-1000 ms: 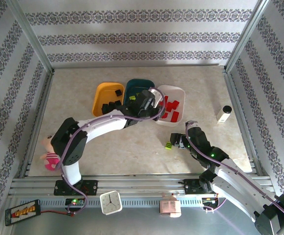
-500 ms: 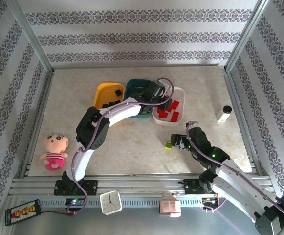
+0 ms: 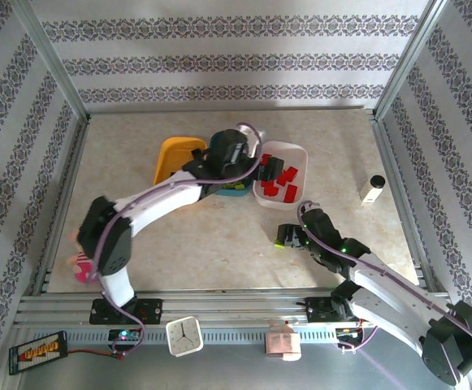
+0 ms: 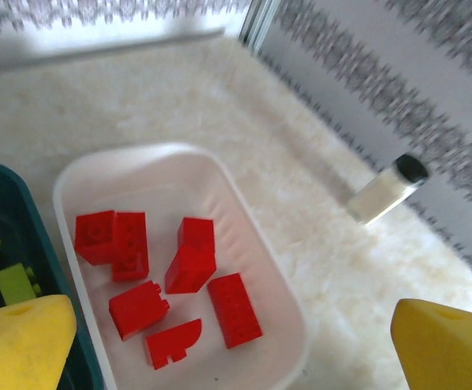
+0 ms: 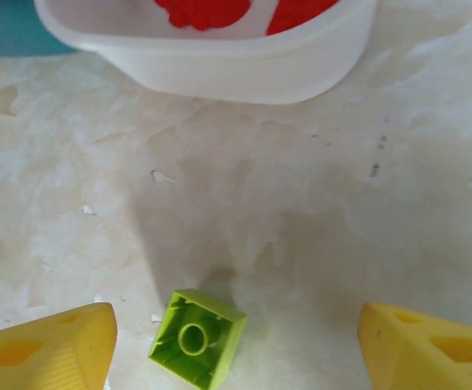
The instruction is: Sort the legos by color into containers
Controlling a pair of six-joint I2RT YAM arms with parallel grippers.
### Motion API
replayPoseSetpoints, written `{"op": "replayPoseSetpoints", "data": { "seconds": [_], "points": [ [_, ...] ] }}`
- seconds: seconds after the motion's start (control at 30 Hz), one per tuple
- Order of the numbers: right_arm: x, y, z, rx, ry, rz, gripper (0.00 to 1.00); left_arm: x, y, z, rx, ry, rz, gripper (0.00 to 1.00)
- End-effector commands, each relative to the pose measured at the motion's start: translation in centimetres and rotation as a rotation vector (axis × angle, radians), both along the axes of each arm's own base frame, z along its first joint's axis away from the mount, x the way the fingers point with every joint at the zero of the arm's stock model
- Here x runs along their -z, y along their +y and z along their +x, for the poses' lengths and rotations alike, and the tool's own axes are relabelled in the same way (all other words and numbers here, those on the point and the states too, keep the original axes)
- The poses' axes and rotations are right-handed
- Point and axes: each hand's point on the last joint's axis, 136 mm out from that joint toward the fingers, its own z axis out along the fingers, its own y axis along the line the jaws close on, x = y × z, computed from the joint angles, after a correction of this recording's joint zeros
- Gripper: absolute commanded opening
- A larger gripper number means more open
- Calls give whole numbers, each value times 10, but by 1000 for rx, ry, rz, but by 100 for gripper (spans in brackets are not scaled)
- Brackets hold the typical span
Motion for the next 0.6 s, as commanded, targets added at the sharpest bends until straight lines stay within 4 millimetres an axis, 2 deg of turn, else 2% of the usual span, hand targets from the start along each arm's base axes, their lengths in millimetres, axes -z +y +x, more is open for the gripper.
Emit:
{"op": "replayPoseSetpoints", "data": {
  "seconds": [0.0, 0.2, 0.37, 0.57],
  "points": [
    [-14, 16, 13, -6, -47, 23, 78, -8, 20, -21, -17, -31, -79, 100],
    [5, 31, 14, -42, 6, -60, 76, 27, 77, -69, -103, -14, -97, 100],
    [22, 31, 14, -34, 58, -148, 68, 60, 124, -101, -192, 15, -74, 99],
    [41, 30, 10, -26, 120, -222, 61, 79, 162, -130, -265, 29, -106, 99]
  ]
}}
